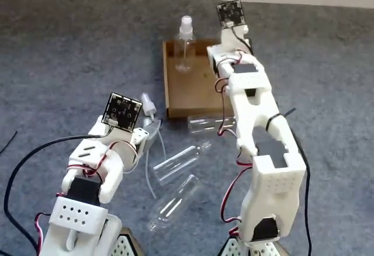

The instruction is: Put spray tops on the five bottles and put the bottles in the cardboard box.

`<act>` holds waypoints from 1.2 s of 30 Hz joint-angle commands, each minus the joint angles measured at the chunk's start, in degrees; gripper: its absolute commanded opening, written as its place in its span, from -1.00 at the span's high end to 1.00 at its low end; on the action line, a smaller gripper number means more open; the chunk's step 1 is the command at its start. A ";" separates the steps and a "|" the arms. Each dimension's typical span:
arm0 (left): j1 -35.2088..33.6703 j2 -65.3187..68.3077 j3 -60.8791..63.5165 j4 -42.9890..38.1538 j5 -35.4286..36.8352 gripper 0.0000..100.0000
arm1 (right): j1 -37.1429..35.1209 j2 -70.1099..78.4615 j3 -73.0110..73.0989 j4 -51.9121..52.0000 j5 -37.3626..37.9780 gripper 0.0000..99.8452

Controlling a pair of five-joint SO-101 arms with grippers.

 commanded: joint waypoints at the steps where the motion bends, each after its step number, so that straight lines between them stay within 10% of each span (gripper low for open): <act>1: -0.31 0.13 -0.22 -1.58 -0.35 0.50 | -0.40 -2.51 -4.79 0.22 0.35 0.43; 16: -0.31 0.13 -0.22 -1.58 -0.35 0.50 | -0.31 -14.73 -20.09 31.08 0.09 0.43; 36: -0.57 0.22 -0.13 -1.58 -0.35 0.50 | -0.66 -24.48 -19.65 77.41 -32.18 0.43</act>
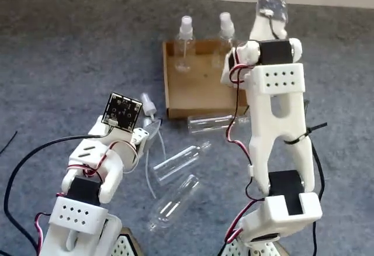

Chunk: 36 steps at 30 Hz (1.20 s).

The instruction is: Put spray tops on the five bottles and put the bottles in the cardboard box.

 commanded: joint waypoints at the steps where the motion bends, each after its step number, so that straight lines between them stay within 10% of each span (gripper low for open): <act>1: -0.57 0.22 -0.13 -1.58 -0.35 0.50 | -1.45 -3.47 2.33 0.66 -4.57 0.43; 13: -0.57 0.31 -0.13 -1.58 -0.35 0.50 | -8.04 -3.82 35.91 -21.23 -16.79 0.43; 36: -0.57 0.04 -0.22 -1.58 -0.35 0.50 | -7.69 -3.21 41.89 -33.45 -28.48 0.43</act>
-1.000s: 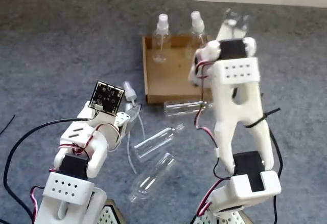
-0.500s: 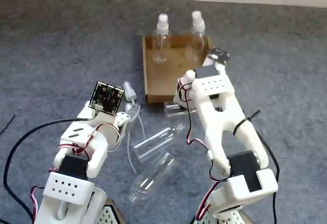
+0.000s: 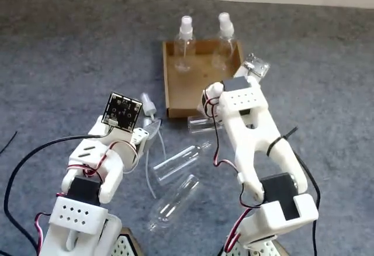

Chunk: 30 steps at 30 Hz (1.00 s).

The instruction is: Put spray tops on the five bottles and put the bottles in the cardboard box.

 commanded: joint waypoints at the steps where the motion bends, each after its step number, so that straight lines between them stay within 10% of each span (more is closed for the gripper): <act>1: -0.57 0.04 -0.22 -1.58 -0.35 0.50 | -0.04 -2.24 3.21 -3.91 -0.53 0.43; 22: -0.48 0.04 -0.13 -1.58 -0.35 0.50 | 23.43 -2.77 12.53 -5.05 13.10 0.59; 30: -0.57 0.13 -0.13 -1.58 -0.35 0.50 | 15.96 -4.79 8.75 0.57 8.35 0.59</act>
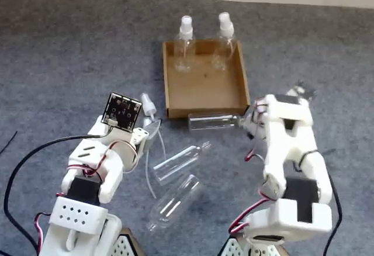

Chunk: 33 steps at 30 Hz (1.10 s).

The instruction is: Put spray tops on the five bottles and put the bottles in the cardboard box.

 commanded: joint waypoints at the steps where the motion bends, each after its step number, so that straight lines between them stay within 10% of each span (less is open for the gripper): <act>1: -0.57 0.13 -0.13 -1.58 -0.35 0.50 | -5.23 -4.88 -6.55 4.26 -3.78 0.59; 19: -0.66 -0.04 -0.13 -1.58 -0.35 0.50 | -34.51 -15.69 -5.14 -10.42 -2.55 0.49; 33: -0.66 -0.04 -0.22 -1.58 -0.35 0.50 | -30.29 -5.32 -5.05 -11.38 -2.99 0.49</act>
